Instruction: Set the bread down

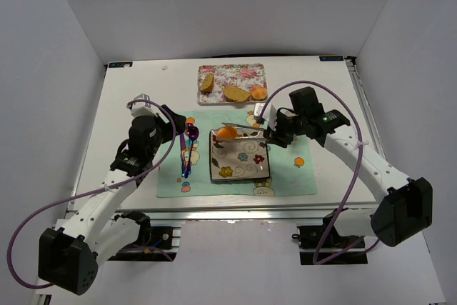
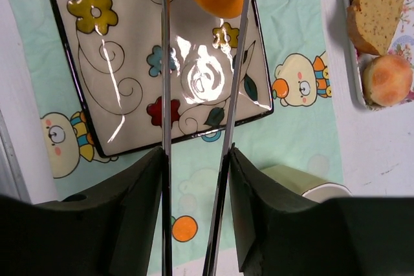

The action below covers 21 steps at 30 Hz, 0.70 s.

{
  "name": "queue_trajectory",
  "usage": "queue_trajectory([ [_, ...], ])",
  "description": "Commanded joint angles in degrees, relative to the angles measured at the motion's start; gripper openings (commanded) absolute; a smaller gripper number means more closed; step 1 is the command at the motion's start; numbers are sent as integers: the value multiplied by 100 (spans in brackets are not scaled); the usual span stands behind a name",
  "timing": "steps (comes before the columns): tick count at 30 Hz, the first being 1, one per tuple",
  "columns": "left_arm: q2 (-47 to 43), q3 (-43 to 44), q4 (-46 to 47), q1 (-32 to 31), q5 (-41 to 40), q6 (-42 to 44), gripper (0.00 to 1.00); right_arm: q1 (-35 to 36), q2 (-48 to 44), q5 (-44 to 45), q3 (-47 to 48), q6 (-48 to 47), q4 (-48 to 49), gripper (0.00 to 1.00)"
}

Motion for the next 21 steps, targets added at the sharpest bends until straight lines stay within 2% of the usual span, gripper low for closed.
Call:
queue_trajectory([
  [1, -54, 95, 1, 19, -37, -4, 84, 5, 56, -96, -118, -355, 12, 48],
  [6, -71, 95, -34, 19, -55, 5, 84, 5, -14, 106, -374, -742, -42, 49],
  [21, -186, 25, -78, 19, -64, -30, 84, 5, -102, -34, -269, -620, -112, 56],
])
